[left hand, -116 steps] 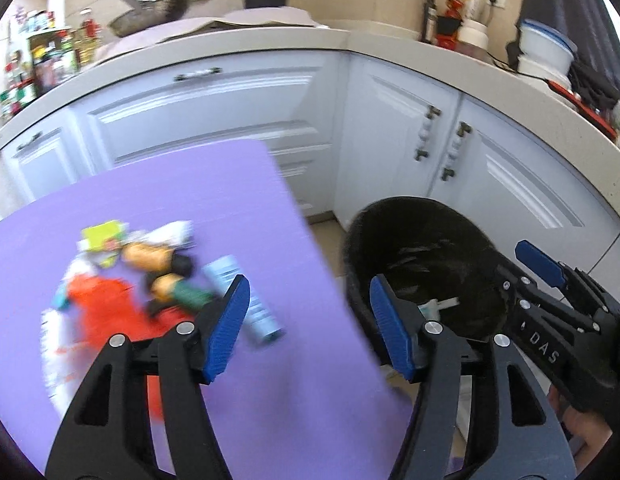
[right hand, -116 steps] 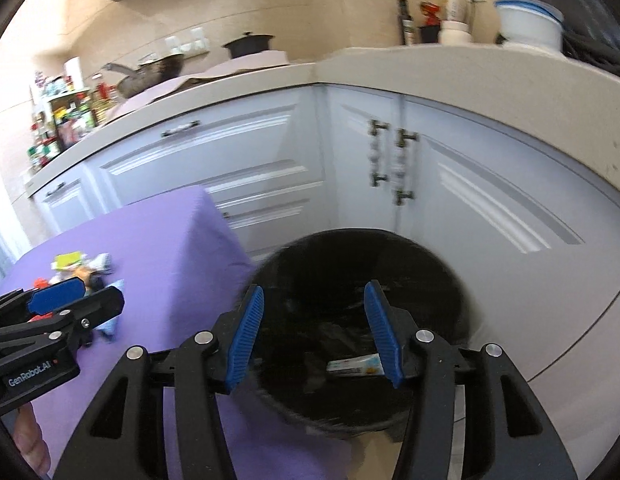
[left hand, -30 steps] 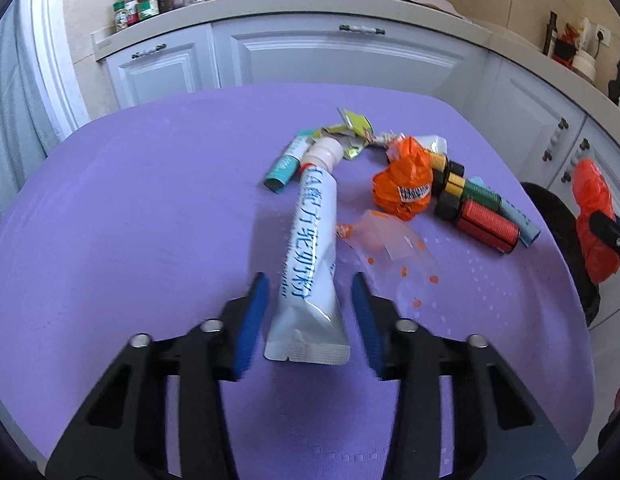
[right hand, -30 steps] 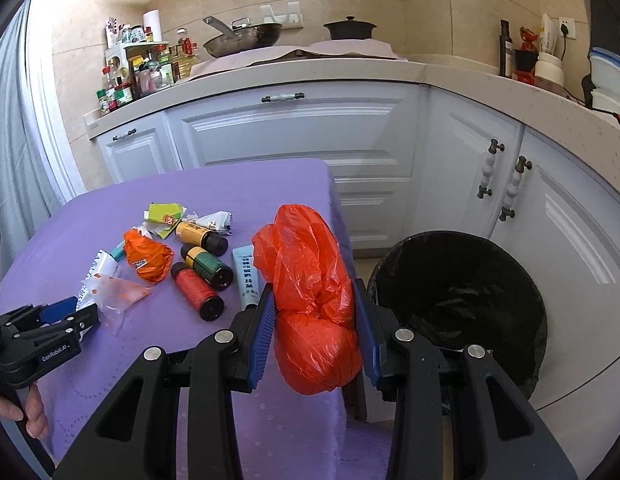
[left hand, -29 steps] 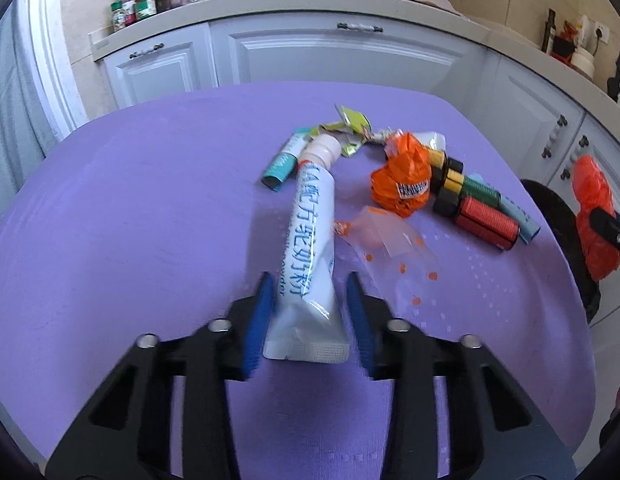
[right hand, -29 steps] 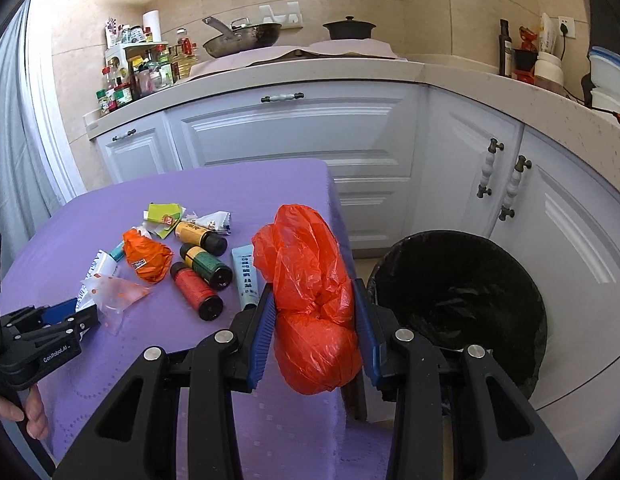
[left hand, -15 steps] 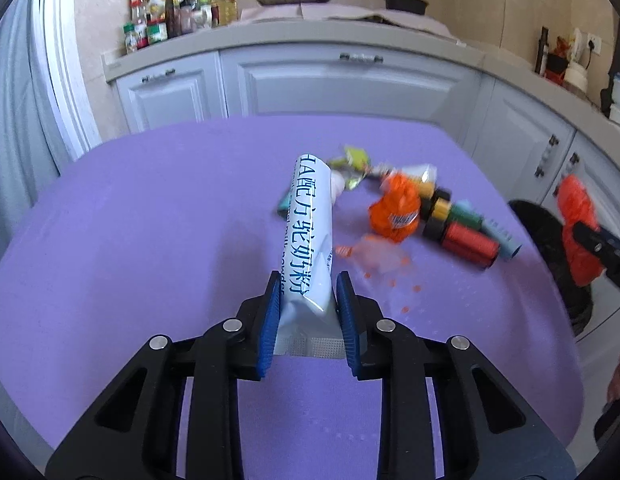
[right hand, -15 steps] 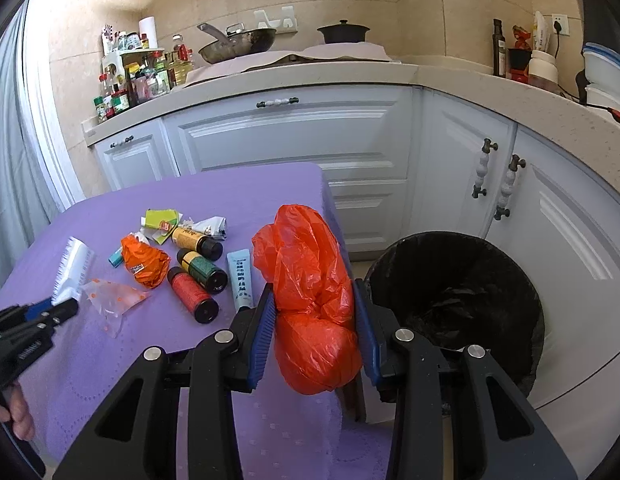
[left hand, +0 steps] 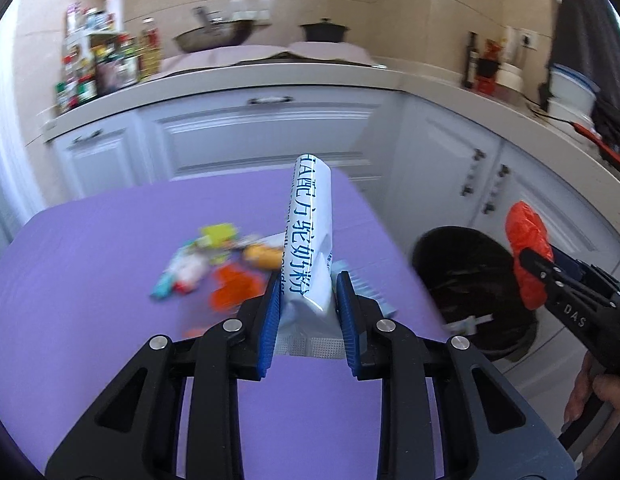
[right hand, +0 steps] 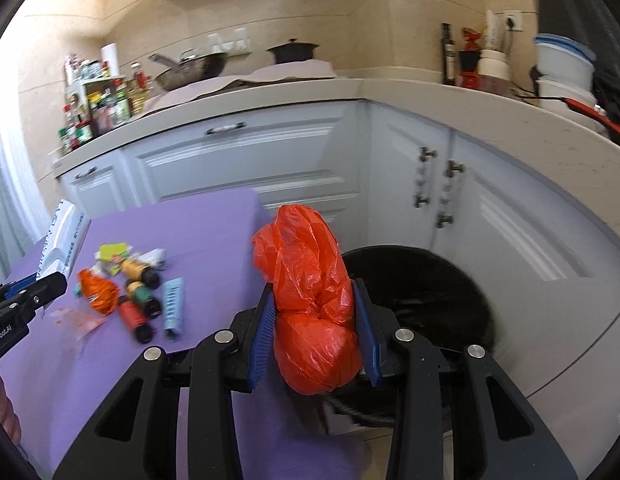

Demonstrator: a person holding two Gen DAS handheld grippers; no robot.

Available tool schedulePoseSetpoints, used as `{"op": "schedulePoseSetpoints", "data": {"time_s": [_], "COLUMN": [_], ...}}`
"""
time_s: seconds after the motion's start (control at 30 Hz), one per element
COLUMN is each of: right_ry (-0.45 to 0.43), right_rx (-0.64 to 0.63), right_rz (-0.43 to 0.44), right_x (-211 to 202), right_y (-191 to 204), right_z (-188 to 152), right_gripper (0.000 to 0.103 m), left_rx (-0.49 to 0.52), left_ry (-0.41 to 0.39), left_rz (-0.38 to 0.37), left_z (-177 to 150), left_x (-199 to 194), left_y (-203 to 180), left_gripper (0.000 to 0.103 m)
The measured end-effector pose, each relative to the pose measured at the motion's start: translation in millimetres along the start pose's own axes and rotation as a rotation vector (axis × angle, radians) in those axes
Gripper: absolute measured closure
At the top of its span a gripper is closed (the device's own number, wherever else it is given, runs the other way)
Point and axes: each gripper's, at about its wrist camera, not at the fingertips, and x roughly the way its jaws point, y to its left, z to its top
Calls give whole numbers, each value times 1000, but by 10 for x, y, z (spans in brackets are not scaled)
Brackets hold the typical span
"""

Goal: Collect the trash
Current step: 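Carry the orange bag and white tube over the bin and release both, then return both tools to the table and grasp the light blue tube with the right gripper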

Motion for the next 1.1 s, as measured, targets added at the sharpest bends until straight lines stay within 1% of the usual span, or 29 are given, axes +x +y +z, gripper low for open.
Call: {"op": "schedulePoseSetpoints", "data": {"time_s": [0.13, 0.23, 0.5, 0.63, 0.7, 0.77, 0.8, 0.83, 0.9, 0.93, 1.1], "right_ry": [-7, -4, 24, 46, 58, 71, 72, 71, 63, 57, 42], "right_rx": [34, 55, 86, 102, 106, 109, 112, 116, 127, 132, 137], "right_rz": [-54, -83, -136, -152, -153, -157, -167, -171, -178, -182, -193], "right_x": [51, 101, 325, 456, 517, 591, 613, 625, 625, 617, 568], "right_y": [-287, -471, -826, -963, -1019, -1069, -1094, -1109, -1145, -1161, -1191], "right_z": [24, 13, -35, -76, -90, -103, -107, -107, -109, -107, -84], "right_gripper": [65, 65, 65, 65, 64, 61, 57, 55, 48, 47, 46], "left_rx": [57, 99, 182, 197, 204, 218, 219, 219, 222, 221, 209], "left_ry": [4, 22, 98, 139, 146, 156, 159, 162, 168, 171, 165], "left_rz": [-55, -88, -123, -124, -121, -109, -106, -108, -105, -105, -98], "left_z": [84, 118, 126, 136, 152, 163, 163, 171, 173, 170, 193], "left_x": [222, 426, 979, 1199, 1274, 1351, 1372, 1401, 1431, 1445, 1419], "left_y": [-431, -745, -1414, -1604, -1669, -1749, -1763, -1781, -1795, -1798, -1742], "left_gripper": [76, 76, 76, 76, 75, 70, 64, 61, 57, 55, 54]}}
